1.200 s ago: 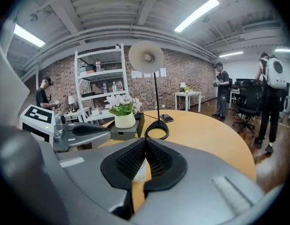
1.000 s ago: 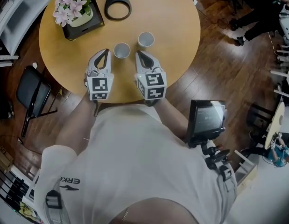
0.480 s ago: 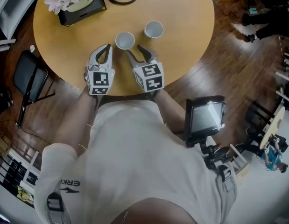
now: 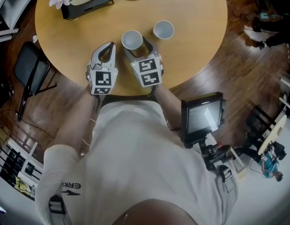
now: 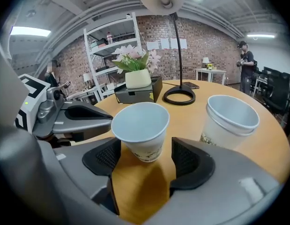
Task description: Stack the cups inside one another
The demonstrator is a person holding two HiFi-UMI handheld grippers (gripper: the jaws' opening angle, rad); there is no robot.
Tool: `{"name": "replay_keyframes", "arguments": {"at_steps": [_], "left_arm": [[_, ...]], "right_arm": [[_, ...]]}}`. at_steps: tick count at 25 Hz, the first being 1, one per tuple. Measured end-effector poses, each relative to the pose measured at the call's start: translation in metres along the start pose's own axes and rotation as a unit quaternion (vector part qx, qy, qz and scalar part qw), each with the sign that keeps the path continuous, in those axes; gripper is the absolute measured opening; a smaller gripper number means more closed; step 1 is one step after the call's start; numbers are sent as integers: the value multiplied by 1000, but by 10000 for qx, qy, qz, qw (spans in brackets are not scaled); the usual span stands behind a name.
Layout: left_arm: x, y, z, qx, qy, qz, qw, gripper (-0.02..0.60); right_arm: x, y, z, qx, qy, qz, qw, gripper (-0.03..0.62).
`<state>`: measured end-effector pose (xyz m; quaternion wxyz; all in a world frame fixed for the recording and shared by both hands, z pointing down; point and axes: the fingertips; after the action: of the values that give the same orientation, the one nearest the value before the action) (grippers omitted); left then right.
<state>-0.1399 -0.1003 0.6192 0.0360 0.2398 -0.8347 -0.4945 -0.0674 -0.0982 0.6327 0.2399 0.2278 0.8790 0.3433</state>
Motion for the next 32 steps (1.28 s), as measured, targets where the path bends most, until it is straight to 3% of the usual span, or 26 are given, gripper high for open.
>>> {"name": "replay_keyframes", "arguments": {"at_steps": [18, 32], "left_arm": [[7, -1, -7, 23, -39, -89, 10000, 2], [-1, -66, -1, -613, -68, -244, 9978, 2]], "right_arm": [[-8, -12, -19, -183, 238, 383, 9988, 324], [-3, -79, 59, -1076, 428, 595, 9915, 322]]}}
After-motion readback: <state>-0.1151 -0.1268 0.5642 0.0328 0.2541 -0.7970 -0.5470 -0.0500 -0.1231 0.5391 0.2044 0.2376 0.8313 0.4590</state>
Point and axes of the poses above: the fingertips, and each gripper's own axes: z backward along the fingers, x to its left, y out of its underside, and after that the axes turned 10 degrees about -y, right-handed
